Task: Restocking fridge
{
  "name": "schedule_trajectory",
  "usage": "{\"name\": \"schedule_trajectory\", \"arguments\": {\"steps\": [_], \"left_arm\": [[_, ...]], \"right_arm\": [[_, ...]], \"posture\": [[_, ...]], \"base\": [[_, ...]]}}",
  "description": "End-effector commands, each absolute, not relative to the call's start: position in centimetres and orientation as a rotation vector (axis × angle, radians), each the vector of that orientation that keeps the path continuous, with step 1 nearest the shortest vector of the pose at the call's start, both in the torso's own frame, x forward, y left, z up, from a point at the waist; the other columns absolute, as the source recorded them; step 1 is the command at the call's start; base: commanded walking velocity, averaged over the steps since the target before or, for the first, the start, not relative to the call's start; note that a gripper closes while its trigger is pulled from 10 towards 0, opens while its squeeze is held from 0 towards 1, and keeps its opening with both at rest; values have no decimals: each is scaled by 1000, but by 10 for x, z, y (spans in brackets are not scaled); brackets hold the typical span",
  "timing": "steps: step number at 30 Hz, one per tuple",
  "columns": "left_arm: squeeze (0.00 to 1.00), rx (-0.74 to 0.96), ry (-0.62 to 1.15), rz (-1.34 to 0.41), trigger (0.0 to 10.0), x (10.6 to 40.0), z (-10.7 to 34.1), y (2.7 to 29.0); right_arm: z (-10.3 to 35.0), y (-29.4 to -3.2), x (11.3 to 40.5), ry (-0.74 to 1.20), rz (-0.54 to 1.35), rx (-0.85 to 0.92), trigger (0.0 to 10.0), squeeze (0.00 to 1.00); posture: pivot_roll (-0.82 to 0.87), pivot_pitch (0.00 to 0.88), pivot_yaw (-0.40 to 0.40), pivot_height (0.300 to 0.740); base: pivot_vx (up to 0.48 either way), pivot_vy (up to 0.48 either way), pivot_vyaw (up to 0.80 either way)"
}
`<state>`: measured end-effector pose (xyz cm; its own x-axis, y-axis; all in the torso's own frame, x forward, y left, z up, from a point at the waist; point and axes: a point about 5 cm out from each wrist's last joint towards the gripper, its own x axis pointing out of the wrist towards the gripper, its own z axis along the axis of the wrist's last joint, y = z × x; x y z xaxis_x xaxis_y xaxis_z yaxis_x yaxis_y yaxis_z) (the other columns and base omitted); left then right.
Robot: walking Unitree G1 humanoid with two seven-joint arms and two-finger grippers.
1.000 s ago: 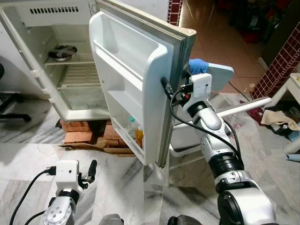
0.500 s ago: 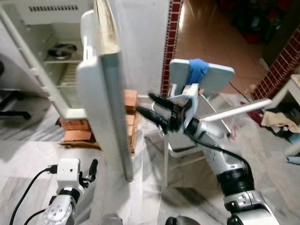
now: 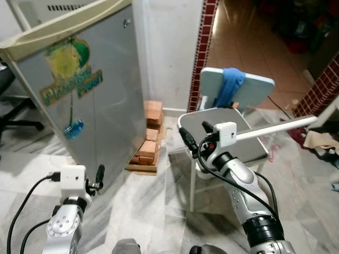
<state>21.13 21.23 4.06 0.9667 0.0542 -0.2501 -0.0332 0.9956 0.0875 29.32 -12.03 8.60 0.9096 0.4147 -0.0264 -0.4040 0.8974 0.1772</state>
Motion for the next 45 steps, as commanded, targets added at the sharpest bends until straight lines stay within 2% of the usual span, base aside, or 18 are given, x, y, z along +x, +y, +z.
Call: {"name": "schedule_trajectory", "arguments": {"steps": [1, 4, 18, 27, 33, 36, 41, 45], "left_arm": [[0, 107, 247, 58, 10000, 213, 42, 216], [0, 117, 222, 53, 10000, 218, 45, 214], [0, 108, 204, 65, 10000, 219, 44, 214], [0, 135, 166, 87, 10000, 220, 48, 222], [0, 191, 127, 66, 10000, 229, 61, 232], [0, 146, 92, 57, 10000, 234, 73, 231], [0, 98, 54, 56, 10000, 221, 83, 218], [0, 99, 53, 106, 10000, 212, 80, 217]], "right_arm": [[96, -115, 295, 15, 396, 147, 10000, 0], [96, -119, 298, 32, 354, 234, 10000, 0], [92, -132, 301, 41, 283, 167, 10000, 0], [91, -146, 297, 2, 221, -20, 10000, 0], [90, -166, 294, -5, 142, -67, 10000, 0], [91, -170, 293, -9, 131, -91, 10000, 0], [94, -176, 284, -28, 95, -34, 10000, 0], [84, -179, 272, 13, 59, 2, 10000, 0]], "posture": [[142, 20, -10, 740], [134, 23, -10, 740], [136, 23, -14, 740], [120, 24, -9, 740], [118, 29, -13, 740], [116, 30, -10, 740], [119, 29, -9, 740], [124, 33, -13, 740]], "base": [[0, 480, 0], [0, 480, 0], [0, 480, 0], [0, 480, 0], [0, 437, 0], [0, 314, 0], [0, 380, 0], [0, 480, 0]]}}
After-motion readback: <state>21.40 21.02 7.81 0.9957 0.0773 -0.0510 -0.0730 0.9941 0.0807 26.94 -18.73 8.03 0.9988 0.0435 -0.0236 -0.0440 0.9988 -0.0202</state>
